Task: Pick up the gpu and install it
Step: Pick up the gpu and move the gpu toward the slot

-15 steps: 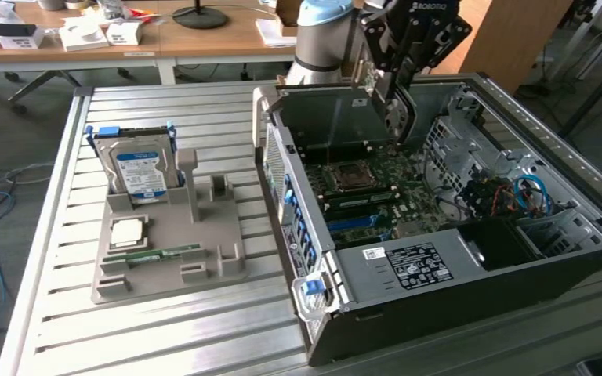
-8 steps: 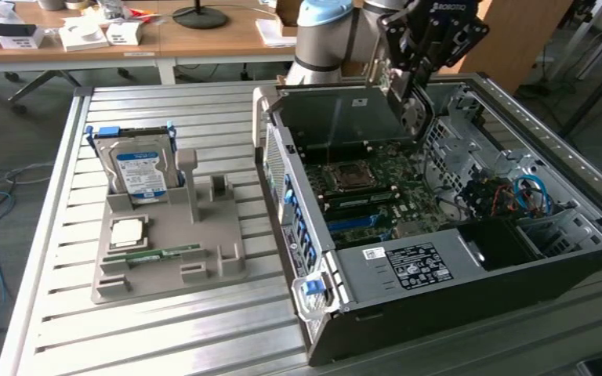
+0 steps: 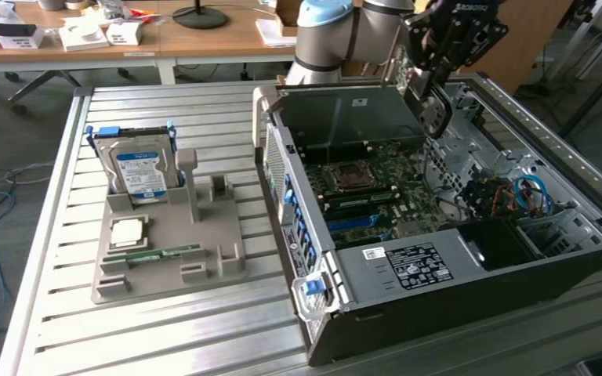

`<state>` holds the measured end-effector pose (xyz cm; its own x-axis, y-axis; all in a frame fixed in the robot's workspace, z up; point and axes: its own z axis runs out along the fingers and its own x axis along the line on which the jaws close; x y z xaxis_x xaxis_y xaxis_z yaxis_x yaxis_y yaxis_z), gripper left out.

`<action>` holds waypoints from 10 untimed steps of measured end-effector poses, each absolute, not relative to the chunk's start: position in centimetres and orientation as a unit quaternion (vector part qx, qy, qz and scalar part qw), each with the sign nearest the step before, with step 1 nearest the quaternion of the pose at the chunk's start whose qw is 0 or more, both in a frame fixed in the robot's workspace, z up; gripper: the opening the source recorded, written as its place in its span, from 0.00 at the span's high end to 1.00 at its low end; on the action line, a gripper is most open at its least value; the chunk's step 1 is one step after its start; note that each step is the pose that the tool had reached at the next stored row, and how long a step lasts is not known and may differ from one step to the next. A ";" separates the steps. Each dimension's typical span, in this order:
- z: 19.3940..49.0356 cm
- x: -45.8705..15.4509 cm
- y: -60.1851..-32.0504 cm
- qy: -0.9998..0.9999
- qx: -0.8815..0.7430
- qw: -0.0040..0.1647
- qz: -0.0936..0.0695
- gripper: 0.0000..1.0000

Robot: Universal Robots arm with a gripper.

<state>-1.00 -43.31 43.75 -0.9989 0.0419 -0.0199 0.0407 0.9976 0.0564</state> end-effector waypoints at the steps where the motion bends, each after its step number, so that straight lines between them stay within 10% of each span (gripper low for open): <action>1: 43.8 -0.7 -43.3 0.999 0.020 0.011 0.028 0.74; 10: 43.7 1.4 -43.3 0.999 0.019 0.010 0.028 0.74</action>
